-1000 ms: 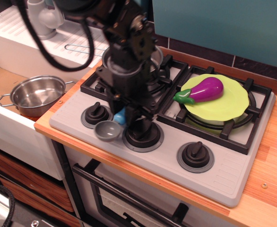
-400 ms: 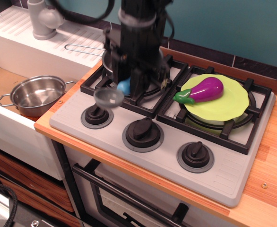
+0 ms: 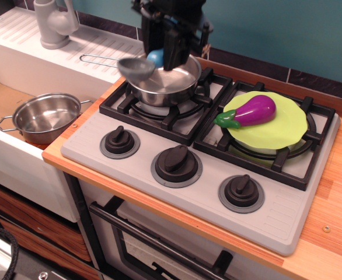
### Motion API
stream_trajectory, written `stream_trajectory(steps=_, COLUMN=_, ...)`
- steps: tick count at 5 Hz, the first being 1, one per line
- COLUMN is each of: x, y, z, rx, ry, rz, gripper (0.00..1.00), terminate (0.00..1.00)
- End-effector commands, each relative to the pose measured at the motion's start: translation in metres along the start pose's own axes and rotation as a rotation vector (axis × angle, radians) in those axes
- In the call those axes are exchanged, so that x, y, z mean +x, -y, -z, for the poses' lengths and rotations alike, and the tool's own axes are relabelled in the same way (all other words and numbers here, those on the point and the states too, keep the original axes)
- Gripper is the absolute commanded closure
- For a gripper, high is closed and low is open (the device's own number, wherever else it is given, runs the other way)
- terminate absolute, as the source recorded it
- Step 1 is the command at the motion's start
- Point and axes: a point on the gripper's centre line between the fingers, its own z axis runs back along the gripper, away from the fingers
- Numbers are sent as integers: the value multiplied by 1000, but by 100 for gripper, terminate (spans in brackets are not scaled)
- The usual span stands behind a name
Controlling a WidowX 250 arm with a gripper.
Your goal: Put eggplant on plate and spoon in pot or pan on stove
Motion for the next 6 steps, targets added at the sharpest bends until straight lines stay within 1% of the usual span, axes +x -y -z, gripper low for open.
stream_trajectory(steps=1, x=38, y=-35, z=7, rx=4, ry=91, rz=36, gripper=100, terminate=0)
stream_trajectory(steps=2, x=46, y=-39, z=21, rx=-1, ry=119, rz=39, gripper=100, terminate=0)
stream_trajectory(steps=3, x=51, y=-39, z=29, rx=-5, ry=136, rz=41, gripper=100, terminate=0)
stream_trajectory(steps=4, x=53, y=-35, z=33, rx=-7, ry=146, rz=42, gripper=100, terminate=0)
stream_trajectory(steps=5, x=55, y=-31, z=33, rx=-4, ry=150, rz=40, gripper=0, terminate=0)
stream_trajectory(steps=6, x=57, y=-27, z=30, rx=-11, ry=147, rz=37, gripper=0, terminate=0)
